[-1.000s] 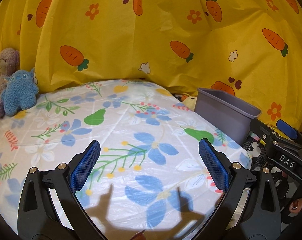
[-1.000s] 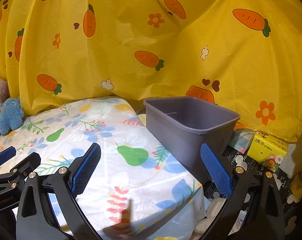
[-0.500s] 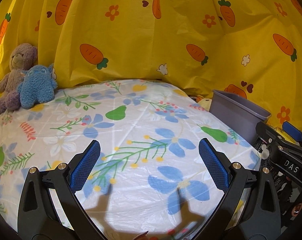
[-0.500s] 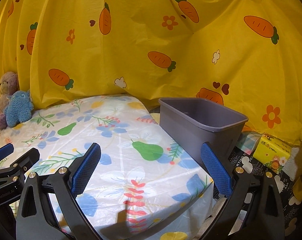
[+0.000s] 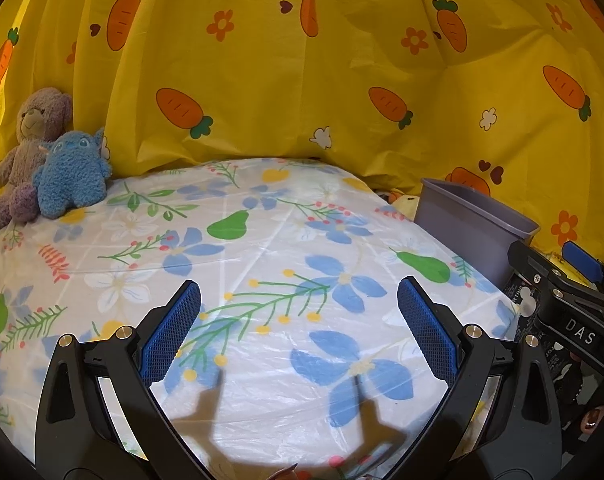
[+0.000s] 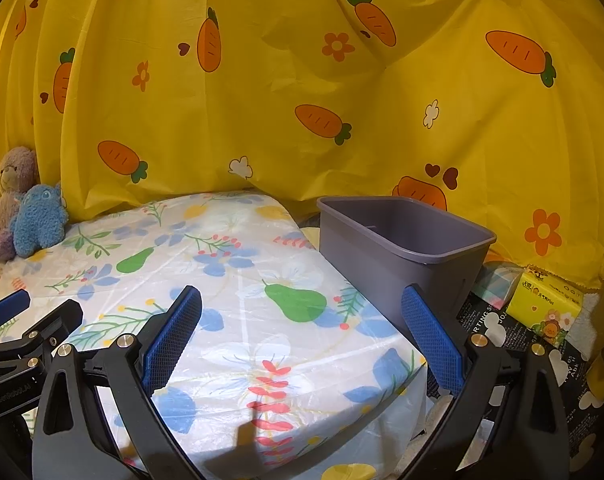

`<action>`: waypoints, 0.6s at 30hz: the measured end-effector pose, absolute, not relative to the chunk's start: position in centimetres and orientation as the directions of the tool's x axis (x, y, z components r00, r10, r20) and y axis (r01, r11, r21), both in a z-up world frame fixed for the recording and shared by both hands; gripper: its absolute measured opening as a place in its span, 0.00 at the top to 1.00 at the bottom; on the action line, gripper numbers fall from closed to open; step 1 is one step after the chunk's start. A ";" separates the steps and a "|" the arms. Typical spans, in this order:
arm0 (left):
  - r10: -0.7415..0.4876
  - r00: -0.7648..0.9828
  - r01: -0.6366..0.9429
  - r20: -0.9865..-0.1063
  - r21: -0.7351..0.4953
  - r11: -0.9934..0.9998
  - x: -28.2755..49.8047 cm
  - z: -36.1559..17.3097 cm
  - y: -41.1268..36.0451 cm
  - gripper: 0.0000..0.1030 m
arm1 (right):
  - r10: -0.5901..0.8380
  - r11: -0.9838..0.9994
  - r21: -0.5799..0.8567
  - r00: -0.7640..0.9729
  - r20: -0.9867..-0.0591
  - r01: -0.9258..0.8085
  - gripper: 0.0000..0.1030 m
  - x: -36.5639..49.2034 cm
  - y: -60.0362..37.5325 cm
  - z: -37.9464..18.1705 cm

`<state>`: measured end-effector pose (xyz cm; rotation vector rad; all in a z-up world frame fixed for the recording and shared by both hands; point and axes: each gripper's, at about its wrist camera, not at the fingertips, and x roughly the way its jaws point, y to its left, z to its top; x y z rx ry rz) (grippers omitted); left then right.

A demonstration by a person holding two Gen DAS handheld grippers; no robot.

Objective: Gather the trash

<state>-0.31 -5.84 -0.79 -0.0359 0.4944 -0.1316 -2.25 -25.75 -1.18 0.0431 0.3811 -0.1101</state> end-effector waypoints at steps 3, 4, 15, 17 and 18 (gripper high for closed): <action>-0.138 0.871 0.119 -0.471 -0.070 0.990 -0.4 -0.8 -5.9 0.06 | -0.098 0.993 0.022 0.922 -0.374 0.115 0.07 -2.2 -25.8 -1.2; -0.137 0.872 0.119 -0.471 -0.068 0.991 -0.4 -0.8 -5.9 0.06 | -0.100 0.993 0.022 0.922 -0.373 0.117 0.07 -2.2 -25.8 -1.2; -0.137 0.871 0.119 -0.471 -0.068 0.991 -0.4 -0.7 -6.1 0.06 | -0.099 0.993 0.024 0.923 -0.373 0.116 0.07 -2.3 -25.8 -1.2; -0.136 0.871 0.118 -0.471 -0.068 0.991 -0.4 -0.7 -6.3 0.06 | -0.101 0.993 0.023 0.922 -0.373 0.118 0.07 -2.3 -25.8 -1.2; -0.137 0.871 0.119 -0.471 -0.069 0.991 -0.4 -0.7 -6.3 0.06 | -0.100 0.993 0.023 0.922 -0.373 0.117 0.07 -2.3 -25.8 -1.2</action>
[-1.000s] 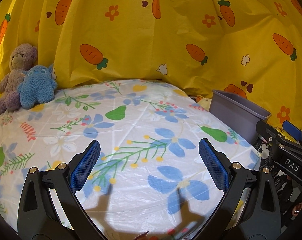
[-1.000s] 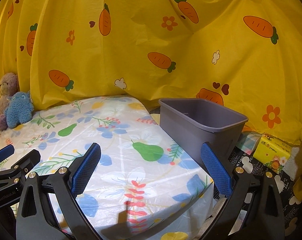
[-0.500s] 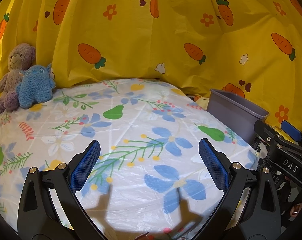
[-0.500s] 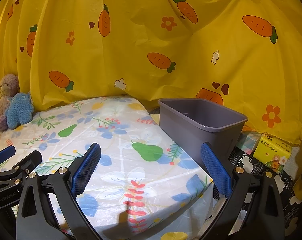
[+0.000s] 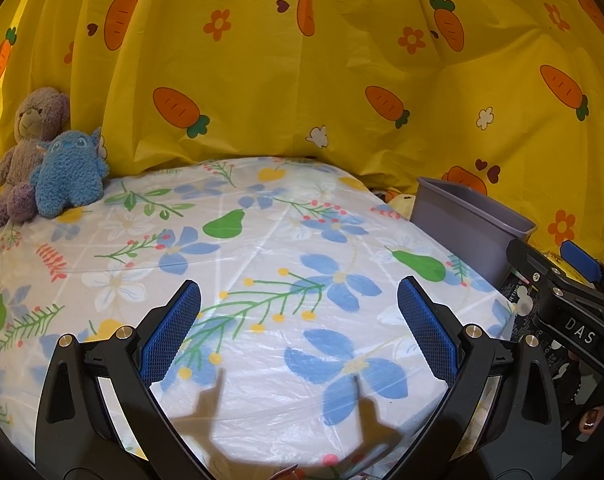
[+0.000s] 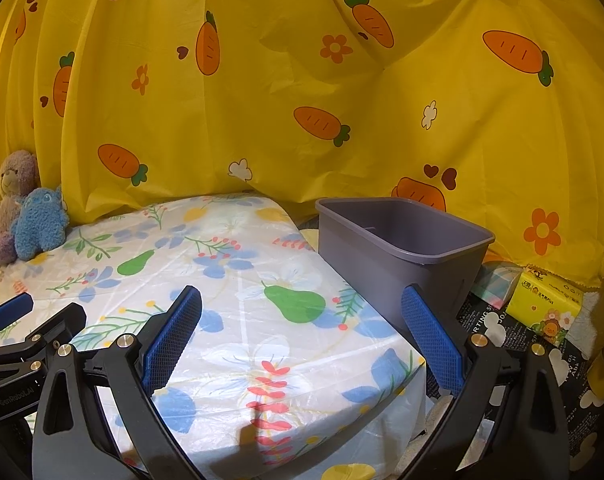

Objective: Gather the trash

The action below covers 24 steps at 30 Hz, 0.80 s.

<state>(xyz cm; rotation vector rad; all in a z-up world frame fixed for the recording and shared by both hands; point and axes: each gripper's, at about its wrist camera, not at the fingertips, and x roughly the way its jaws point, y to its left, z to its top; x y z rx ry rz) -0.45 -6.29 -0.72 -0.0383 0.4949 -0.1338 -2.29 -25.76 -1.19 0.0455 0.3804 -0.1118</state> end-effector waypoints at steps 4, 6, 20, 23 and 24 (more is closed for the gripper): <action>-0.137 0.872 0.119 -0.470 -0.068 0.991 -0.4 -0.7 -6.2 0.06 | -0.100 0.993 0.024 0.923 -0.372 0.118 0.07 -2.3 -25.8 -1.2; -0.139 0.871 0.120 -0.471 -0.070 0.990 -0.4 -0.8 -6.3 0.06 | -0.099 0.993 0.024 0.923 -0.372 0.117 0.07 -2.3 -25.8 -1.2; -0.138 0.871 0.120 -0.472 -0.069 0.990 -0.5 -0.7 -6.6 0.06 | -0.102 0.992 0.025 0.922 -0.372 0.120 0.07 -2.3 -25.7 -1.2; -0.139 0.871 0.121 -0.471 -0.069 0.990 -0.5 -0.7 -6.5 0.06 | -0.103 0.992 0.027 0.923 -0.371 0.121 0.07 -2.4 -25.7 -1.2; -0.140 0.871 0.122 -0.471 -0.068 0.990 -0.5 -0.7 -6.6 0.06 | -0.102 0.992 0.026 0.923 -0.372 0.120 0.07 -2.3 -25.7 -1.2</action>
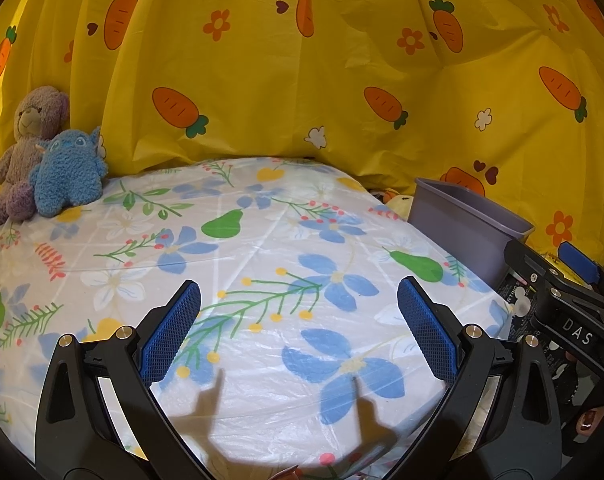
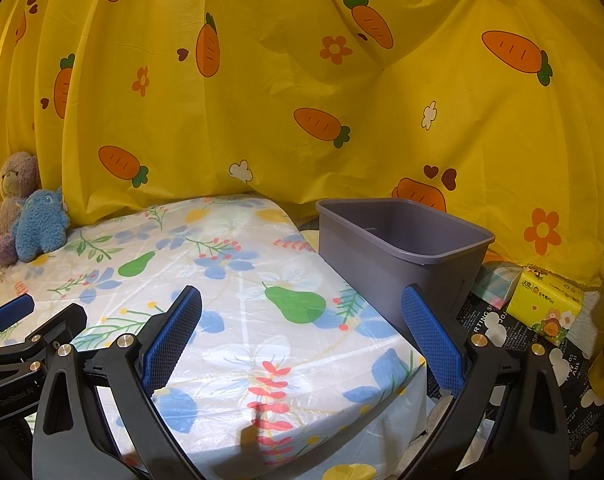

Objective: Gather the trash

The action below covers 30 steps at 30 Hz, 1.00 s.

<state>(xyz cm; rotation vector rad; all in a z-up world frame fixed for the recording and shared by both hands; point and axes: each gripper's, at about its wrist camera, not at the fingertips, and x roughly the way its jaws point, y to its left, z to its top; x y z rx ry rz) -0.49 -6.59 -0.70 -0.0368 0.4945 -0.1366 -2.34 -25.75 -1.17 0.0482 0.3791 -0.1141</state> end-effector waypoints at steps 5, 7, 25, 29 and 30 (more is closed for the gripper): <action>-0.138 0.871 0.119 -0.471 -0.069 0.990 -0.5 -0.7 -6.6 0.06 | -0.101 0.993 0.026 0.923 -0.372 0.119 0.07 -2.4 -25.8 -1.2; -0.140 0.871 0.122 -0.471 -0.070 0.990 -0.6 -0.6 -6.6 0.06 | -0.101 0.992 0.027 0.923 -0.371 0.120 0.07 -2.4 -25.8 -1.2; -0.138 0.872 0.119 -0.470 -0.070 0.990 -0.7 -0.6 -6.8 0.06 | -0.106 0.992 0.030 0.924 -0.367 0.125 0.07 -2.7 -25.7 -1.2; -0.138 0.872 0.119 -0.469 -0.070 0.990 -0.7 -0.6 -6.8 0.06 | -0.107 0.991 0.031 0.924 -0.367 0.127 0.07 -2.7 -25.6 -1.2; -0.138 0.873 0.119 -0.469 -0.070 0.990 -0.7 -0.6 -6.9 0.06 | -0.106 0.992 0.031 0.924 -0.367 0.126 0.07 -2.7 -25.6 -1.2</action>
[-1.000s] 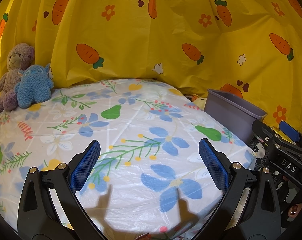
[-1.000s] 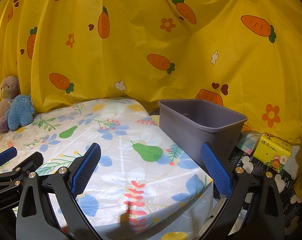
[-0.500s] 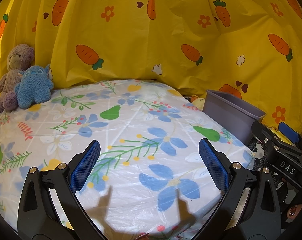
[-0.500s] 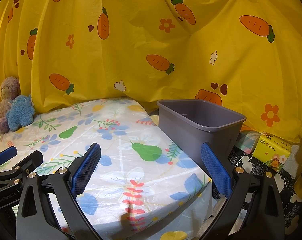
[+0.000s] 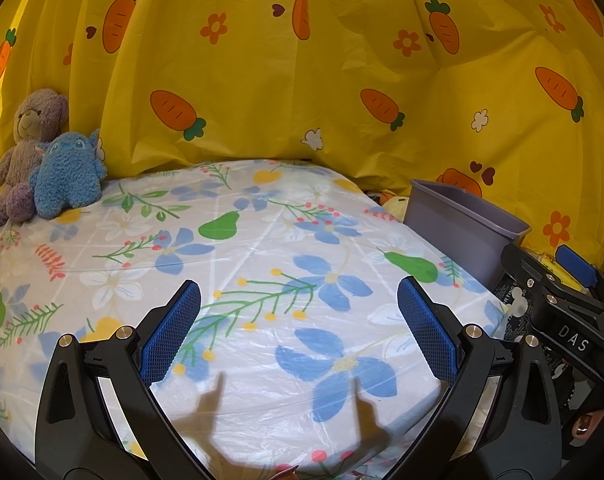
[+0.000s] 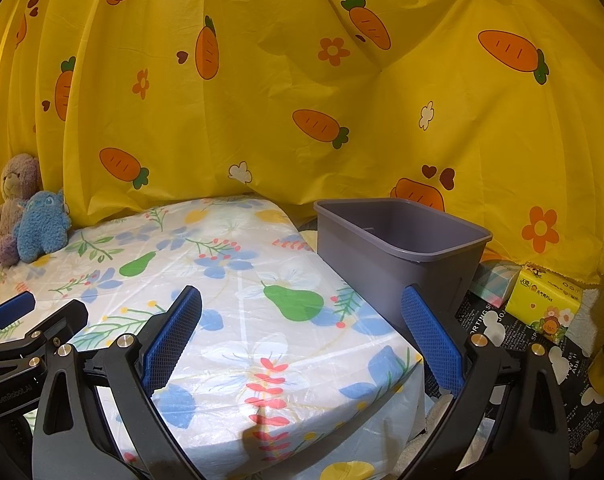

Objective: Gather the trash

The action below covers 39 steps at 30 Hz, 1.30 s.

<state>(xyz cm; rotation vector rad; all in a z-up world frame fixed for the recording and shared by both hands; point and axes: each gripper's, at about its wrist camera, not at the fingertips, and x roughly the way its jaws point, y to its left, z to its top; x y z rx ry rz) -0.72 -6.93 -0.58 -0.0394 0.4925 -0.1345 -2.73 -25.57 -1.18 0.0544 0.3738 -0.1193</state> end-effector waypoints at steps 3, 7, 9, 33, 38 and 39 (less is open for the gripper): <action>-0.138 0.872 0.119 -0.469 -0.070 0.990 -0.7 -0.6 -7.0 0.06 | -0.107 0.991 0.032 0.924 -0.367 0.128 0.07 -2.7 -25.5 -1.2; -0.138 0.872 0.119 -0.469 -0.069 0.990 -0.7 -0.5 -7.0 0.06 | -0.106 0.991 0.032 0.925 -0.366 0.127 0.07 -2.7 -25.6 -1.2; -0.136 0.872 0.118 -0.470 -0.070 0.991 -0.8 -0.5 -7.0 0.06 | -0.106 0.991 0.032 0.924 -0.367 0.127 0.07 -2.7 -25.6 -1.2; -0.134 0.873 0.113 -0.469 -0.071 0.991 -0.7 -0.3 -7.2 0.06 | -0.109 0.991 0.034 0.925 -0.365 0.130 0.07 -2.9 -25.2 -1.2; -0.134 0.873 0.114 -0.469 -0.072 0.991 -0.7 -0.3 -7.2 0.06 | -0.109 0.991 0.034 0.925 -0.365 0.130 0.07 -2.9 -25.0 -1.2; -0.134 0.873 0.114 -0.469 -0.072 0.991 -0.6 -0.3 -7.2 0.06 | -0.108 0.991 0.034 0.925 -0.365 0.130 0.07 -2.9 -25.0 -1.2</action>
